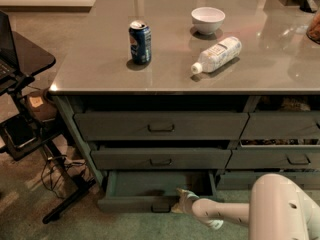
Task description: Open bottom drawer
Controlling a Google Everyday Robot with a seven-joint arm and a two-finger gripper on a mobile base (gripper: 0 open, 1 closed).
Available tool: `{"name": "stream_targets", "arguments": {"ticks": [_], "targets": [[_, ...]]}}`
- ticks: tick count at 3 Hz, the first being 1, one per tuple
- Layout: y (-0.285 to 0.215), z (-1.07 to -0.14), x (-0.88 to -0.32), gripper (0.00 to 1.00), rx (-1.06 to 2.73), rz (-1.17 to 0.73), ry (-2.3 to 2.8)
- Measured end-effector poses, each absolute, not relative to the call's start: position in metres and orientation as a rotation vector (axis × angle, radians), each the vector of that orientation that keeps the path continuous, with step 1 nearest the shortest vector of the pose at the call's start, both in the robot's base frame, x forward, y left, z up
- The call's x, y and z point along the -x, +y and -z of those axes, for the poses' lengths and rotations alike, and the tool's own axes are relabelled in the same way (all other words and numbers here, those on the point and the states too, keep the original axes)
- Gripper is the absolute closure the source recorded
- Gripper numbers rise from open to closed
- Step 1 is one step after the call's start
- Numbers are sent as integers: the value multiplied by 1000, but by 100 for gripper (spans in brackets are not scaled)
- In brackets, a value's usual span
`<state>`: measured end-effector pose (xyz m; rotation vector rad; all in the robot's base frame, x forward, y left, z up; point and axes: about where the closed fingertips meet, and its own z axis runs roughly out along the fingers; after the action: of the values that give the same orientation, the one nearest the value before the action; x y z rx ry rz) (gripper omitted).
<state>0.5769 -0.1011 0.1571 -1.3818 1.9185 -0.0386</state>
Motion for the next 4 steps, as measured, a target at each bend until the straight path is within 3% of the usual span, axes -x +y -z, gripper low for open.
{"name": "stream_targets", "arguments": {"ticks": [4], "targets": [[-106, -158, -548, 100, 1369, 41, 1922]]}}
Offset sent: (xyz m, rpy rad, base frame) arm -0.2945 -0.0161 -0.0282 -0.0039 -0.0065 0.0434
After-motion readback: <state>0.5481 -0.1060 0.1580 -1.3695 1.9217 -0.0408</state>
